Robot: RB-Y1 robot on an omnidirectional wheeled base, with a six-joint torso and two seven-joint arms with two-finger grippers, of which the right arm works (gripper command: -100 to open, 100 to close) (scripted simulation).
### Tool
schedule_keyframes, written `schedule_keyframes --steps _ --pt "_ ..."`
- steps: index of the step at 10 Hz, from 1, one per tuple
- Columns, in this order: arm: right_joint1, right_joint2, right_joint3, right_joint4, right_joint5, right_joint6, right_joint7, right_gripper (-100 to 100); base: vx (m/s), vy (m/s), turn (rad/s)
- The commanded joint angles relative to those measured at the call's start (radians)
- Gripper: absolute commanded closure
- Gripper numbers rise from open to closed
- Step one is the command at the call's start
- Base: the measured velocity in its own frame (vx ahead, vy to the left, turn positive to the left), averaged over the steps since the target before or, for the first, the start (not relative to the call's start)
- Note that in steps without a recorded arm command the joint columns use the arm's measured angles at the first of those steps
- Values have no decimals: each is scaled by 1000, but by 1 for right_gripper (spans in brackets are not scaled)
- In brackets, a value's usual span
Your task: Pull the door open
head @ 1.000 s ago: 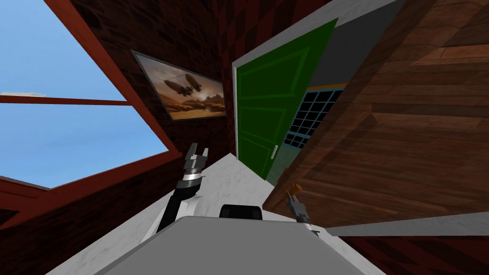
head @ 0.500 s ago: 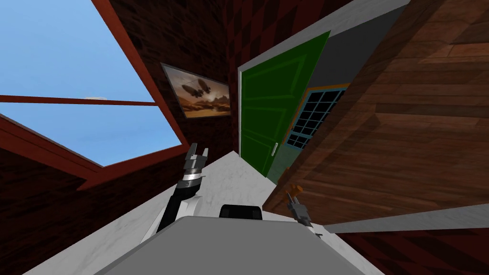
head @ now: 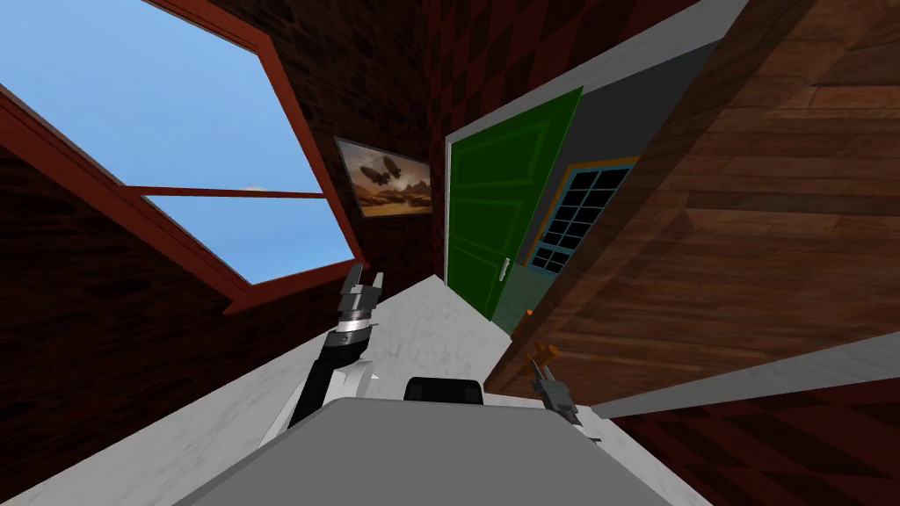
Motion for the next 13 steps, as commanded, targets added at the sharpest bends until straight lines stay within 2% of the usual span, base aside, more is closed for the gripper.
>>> schedule_keyframes --steps 1,10,11,12,13 --pt "-4 -4 8 11 3 -12 -10 100 -135 -32 114" --pt "-25 -32 60 77 24 -83 -72 100 -205 -44 136" --pt "-27 -34 62 81 25 -87 -76 100 -182 -44 76" --pt "-27 -31 62 82 25 -80 -73 100 -79 -25 18" --pt "-29 -32 71 94 28 -89 -81 100 -140 -23 122"
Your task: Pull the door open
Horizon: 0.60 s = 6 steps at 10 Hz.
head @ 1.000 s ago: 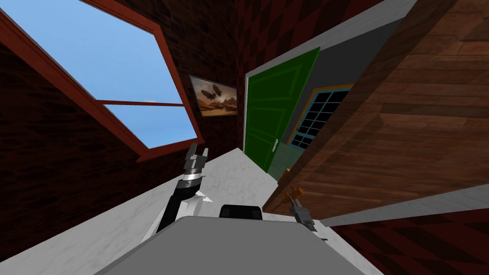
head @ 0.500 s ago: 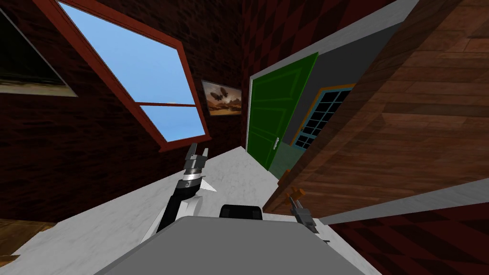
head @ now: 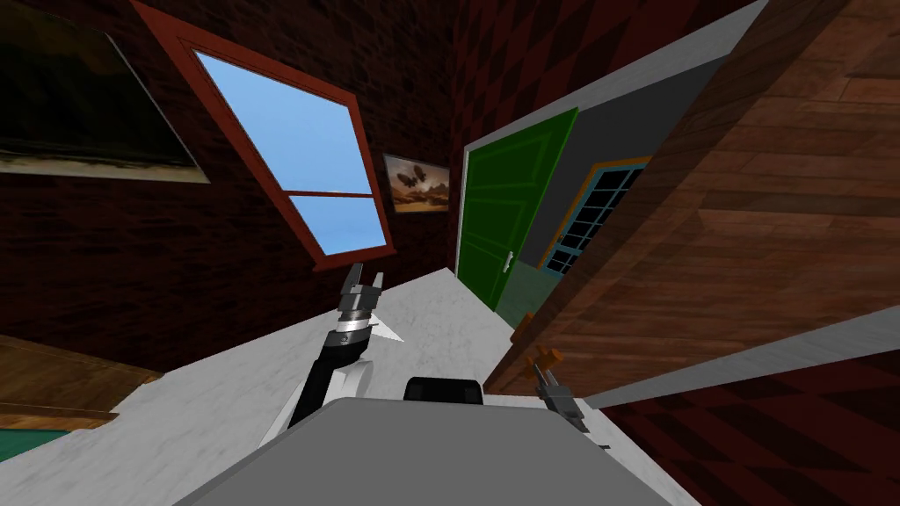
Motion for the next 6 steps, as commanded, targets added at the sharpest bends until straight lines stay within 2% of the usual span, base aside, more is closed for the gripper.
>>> schedule_keyframes --steps 1,6 --pt "-4 -2 8 11 2 -13 -9 100 -215 -64 168" --pt "-16 -10 32 50 7 -52 -37 100 -201 -52 139"
